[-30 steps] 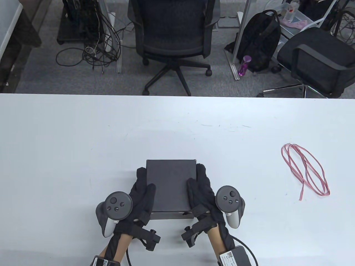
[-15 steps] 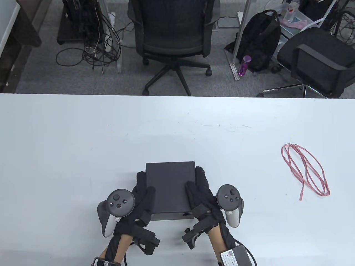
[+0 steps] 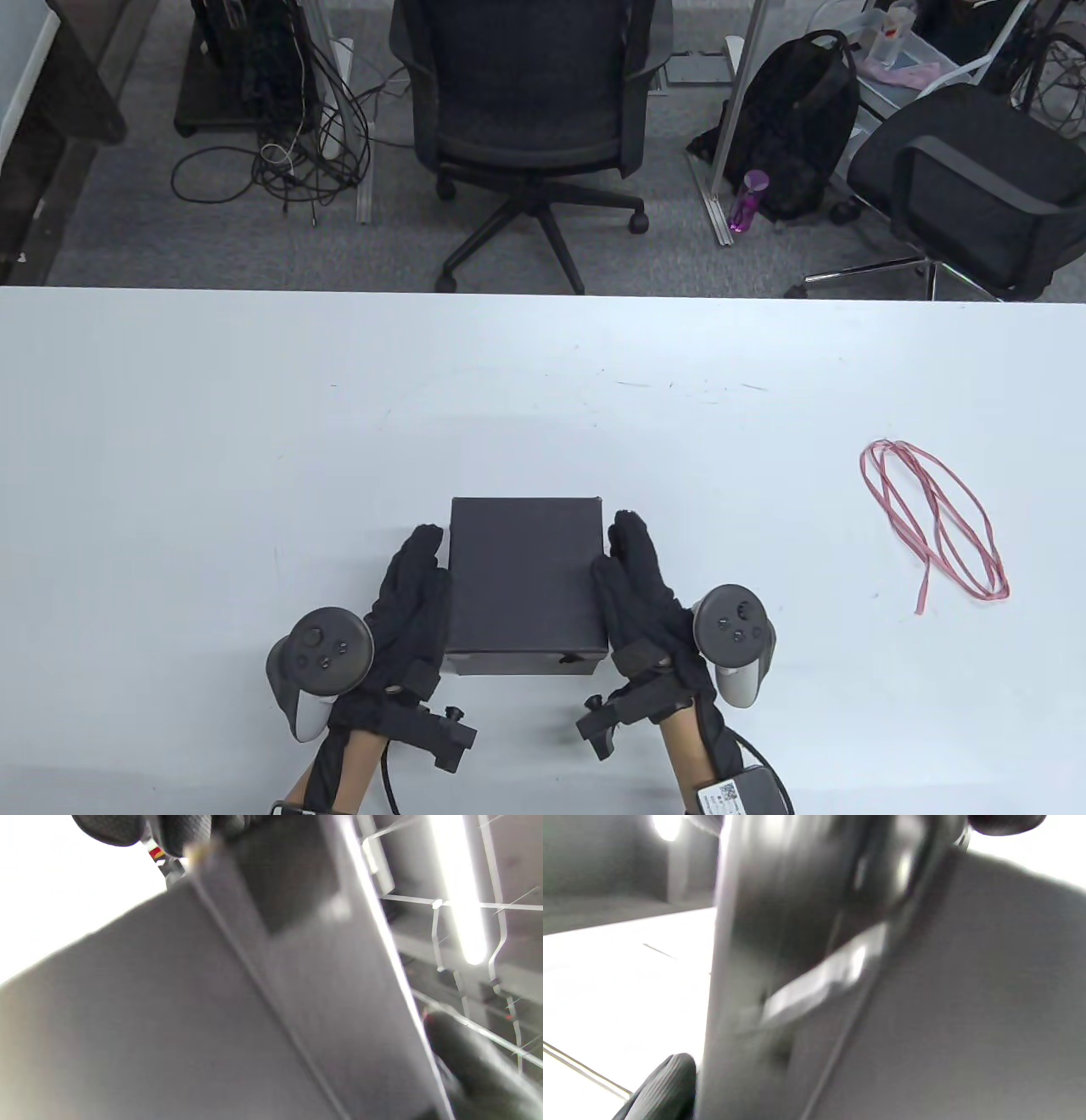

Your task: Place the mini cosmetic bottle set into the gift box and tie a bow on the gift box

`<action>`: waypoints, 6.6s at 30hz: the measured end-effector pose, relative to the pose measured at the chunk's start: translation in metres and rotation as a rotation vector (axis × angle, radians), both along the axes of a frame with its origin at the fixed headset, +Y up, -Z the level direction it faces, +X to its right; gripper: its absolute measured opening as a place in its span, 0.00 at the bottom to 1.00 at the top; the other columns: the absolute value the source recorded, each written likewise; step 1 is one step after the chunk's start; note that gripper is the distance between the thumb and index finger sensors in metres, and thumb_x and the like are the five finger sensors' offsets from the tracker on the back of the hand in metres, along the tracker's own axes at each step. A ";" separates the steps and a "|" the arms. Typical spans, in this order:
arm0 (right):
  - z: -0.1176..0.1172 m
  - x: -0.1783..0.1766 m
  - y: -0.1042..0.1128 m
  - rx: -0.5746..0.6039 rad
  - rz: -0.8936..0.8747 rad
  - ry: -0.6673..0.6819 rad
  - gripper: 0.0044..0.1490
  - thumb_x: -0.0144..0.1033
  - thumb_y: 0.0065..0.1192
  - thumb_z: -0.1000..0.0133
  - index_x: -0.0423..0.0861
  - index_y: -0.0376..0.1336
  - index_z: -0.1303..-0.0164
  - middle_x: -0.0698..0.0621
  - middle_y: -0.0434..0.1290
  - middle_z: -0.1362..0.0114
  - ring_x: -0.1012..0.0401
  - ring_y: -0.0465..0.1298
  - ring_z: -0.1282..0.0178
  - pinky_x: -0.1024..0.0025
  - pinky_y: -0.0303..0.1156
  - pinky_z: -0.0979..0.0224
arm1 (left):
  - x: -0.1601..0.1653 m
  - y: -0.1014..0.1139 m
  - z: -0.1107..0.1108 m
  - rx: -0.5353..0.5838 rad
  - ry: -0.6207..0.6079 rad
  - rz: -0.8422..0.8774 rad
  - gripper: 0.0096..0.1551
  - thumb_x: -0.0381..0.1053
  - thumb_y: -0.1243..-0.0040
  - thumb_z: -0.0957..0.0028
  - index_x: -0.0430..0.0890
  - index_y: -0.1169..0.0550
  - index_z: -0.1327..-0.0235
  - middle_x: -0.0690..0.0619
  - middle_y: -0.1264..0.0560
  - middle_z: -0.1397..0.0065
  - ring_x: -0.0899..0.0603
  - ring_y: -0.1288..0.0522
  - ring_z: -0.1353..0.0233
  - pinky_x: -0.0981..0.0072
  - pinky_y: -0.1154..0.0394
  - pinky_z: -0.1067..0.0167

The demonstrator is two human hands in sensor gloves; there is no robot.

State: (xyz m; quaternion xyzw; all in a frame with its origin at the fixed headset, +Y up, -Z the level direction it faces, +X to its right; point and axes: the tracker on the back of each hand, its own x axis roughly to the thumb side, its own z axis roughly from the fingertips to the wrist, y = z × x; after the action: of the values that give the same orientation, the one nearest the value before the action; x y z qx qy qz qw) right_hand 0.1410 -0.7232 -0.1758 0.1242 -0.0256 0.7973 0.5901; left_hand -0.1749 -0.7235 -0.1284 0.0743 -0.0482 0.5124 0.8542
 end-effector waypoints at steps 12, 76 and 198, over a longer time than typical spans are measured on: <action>-0.032 0.111 -0.007 -0.176 0.980 -0.661 0.44 0.30 0.60 0.36 0.19 0.47 0.22 0.23 0.64 0.31 0.36 0.70 0.44 0.47 0.72 0.45 | -0.029 -0.008 0.006 0.022 0.103 -0.090 0.41 0.63 0.66 0.34 0.40 0.39 0.16 0.33 0.39 0.18 0.26 0.31 0.26 0.29 0.31 0.33; -0.090 0.212 -0.041 -0.674 1.215 -0.656 0.48 0.24 0.55 0.38 0.49 0.33 0.17 0.37 0.70 0.36 0.63 0.75 0.64 0.72 0.77 0.61 | -0.037 -0.025 -0.005 -0.062 0.134 -0.123 0.43 0.63 0.66 0.34 0.40 0.48 0.13 0.33 0.42 0.17 0.26 0.33 0.23 0.28 0.32 0.32; -0.018 -0.004 0.023 -0.055 0.776 0.122 0.25 0.34 0.56 0.36 0.35 0.68 0.35 0.41 0.80 0.51 0.65 0.78 0.71 0.61 0.80 0.55 | -0.074 -0.051 -0.036 -0.358 0.351 -0.586 0.24 0.52 0.56 0.36 0.38 0.27 0.40 0.34 0.41 0.20 0.26 0.32 0.26 0.31 0.31 0.32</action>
State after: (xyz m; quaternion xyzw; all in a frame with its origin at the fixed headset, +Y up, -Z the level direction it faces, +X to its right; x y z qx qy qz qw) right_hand 0.1373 -0.6999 -0.1936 0.1560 0.0794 0.9527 0.2484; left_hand -0.2493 -0.7747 -0.1648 -0.0064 0.1700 0.2263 0.9591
